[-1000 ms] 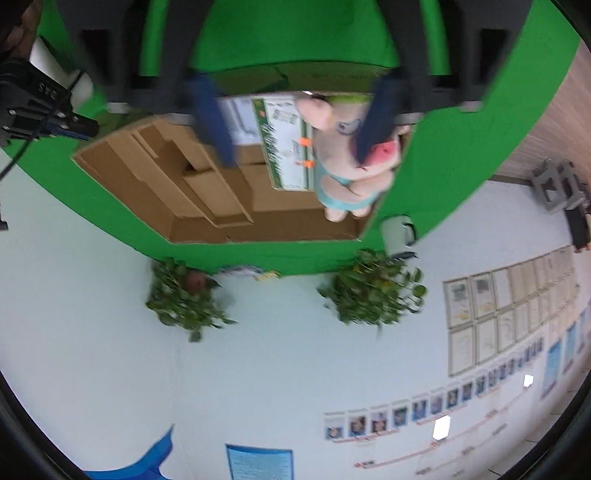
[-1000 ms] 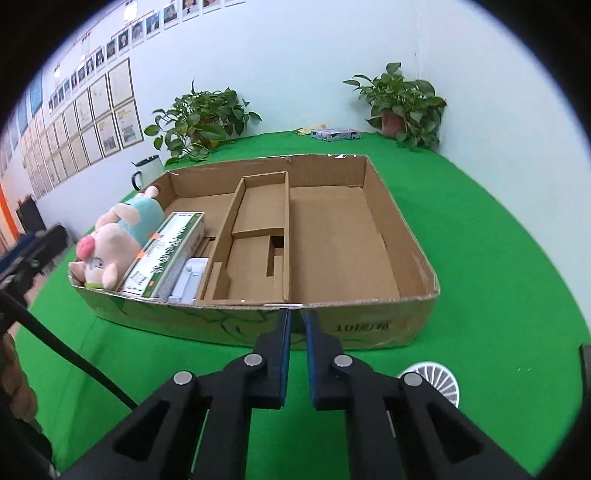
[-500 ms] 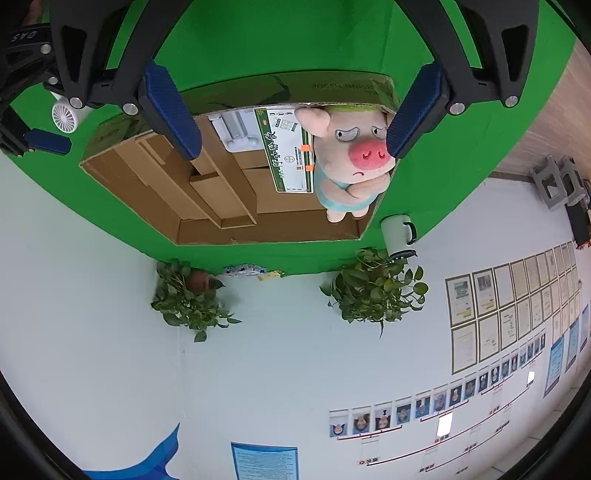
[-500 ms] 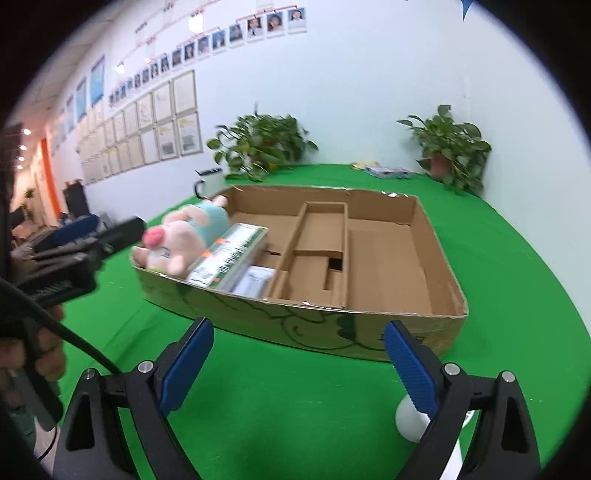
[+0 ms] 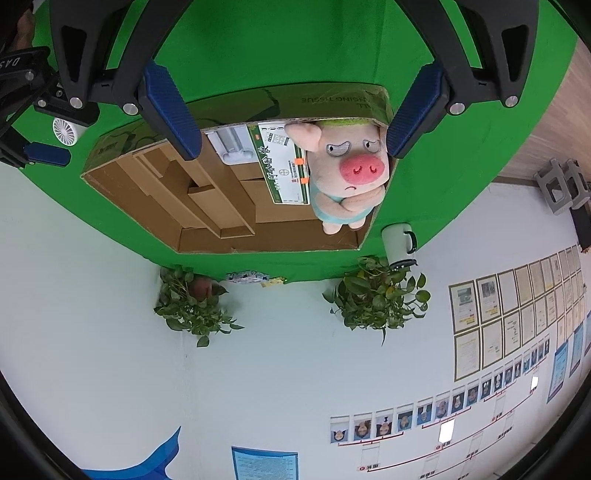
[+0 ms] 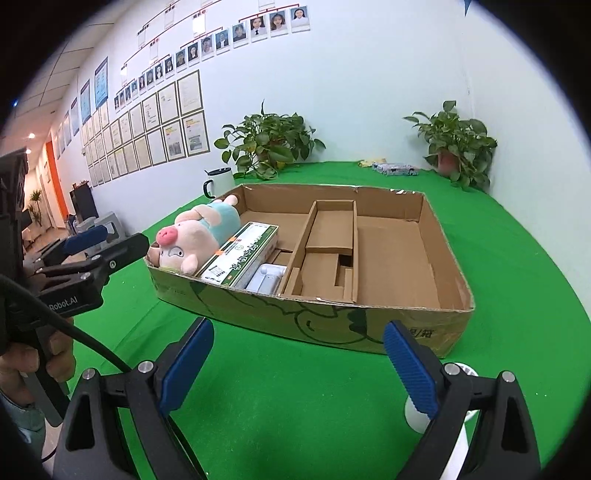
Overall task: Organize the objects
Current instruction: 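Move the right tool to the white handheld fan and close on its handle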
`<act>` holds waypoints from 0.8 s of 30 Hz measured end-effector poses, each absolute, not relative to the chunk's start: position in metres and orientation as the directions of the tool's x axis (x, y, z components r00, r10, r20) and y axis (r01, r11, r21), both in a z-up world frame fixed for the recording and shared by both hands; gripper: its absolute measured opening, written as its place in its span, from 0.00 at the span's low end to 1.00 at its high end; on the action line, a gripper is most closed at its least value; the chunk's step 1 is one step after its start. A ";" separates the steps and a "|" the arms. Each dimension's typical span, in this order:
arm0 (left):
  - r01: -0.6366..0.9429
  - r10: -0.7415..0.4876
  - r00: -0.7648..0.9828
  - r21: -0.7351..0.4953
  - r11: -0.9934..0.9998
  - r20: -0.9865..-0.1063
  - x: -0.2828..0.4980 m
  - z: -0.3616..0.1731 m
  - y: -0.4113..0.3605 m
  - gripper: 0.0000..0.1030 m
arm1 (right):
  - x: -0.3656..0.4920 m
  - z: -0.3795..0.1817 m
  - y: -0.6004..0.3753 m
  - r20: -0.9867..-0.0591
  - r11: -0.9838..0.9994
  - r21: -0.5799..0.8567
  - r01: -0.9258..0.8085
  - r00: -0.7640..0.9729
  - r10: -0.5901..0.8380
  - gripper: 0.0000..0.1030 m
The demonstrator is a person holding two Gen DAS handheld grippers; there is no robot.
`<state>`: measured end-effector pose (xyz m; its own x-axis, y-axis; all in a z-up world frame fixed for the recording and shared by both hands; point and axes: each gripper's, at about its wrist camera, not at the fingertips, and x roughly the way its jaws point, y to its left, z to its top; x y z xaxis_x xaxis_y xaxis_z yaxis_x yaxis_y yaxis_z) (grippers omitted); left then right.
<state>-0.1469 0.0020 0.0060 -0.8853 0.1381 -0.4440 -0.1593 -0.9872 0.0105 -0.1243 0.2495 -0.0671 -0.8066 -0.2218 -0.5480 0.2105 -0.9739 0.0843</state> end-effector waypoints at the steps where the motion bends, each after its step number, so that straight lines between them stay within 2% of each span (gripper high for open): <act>1: -0.162 0.143 -0.880 0.003 -0.987 -0.452 -0.149 0.004 0.000 0.98 | -0.127 -0.067 0.250 -0.552 -0.973 0.096 0.209 -0.802 -0.227 0.91; 6: -0.176 0.149 -0.864 0.012 -0.984 -0.481 -0.160 -0.006 -0.003 0.97 | -0.136 -0.069 0.248 -0.554 -0.968 0.135 0.213 -0.793 -0.252 0.91; 10: -0.191 0.159 -0.857 0.017 -0.981 -0.491 -0.166 -0.013 -0.003 0.95 | -0.141 -0.072 0.240 -0.566 -0.969 0.103 0.226 -0.787 -0.244 0.91; 24: -0.243 0.222 -0.848 -0.021 -0.970 -0.480 -0.178 -0.018 0.008 0.95 | -0.142 -0.080 0.241 -0.565 -0.960 0.078 0.270 -0.781 -0.266 0.91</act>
<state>-0.1776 0.0079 -0.0183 -0.8483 0.2224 -0.4805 -0.2426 -0.9699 -0.0206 -0.1418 0.2415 -0.0801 -0.7814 -0.2659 -0.5646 0.2699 -0.9597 0.0785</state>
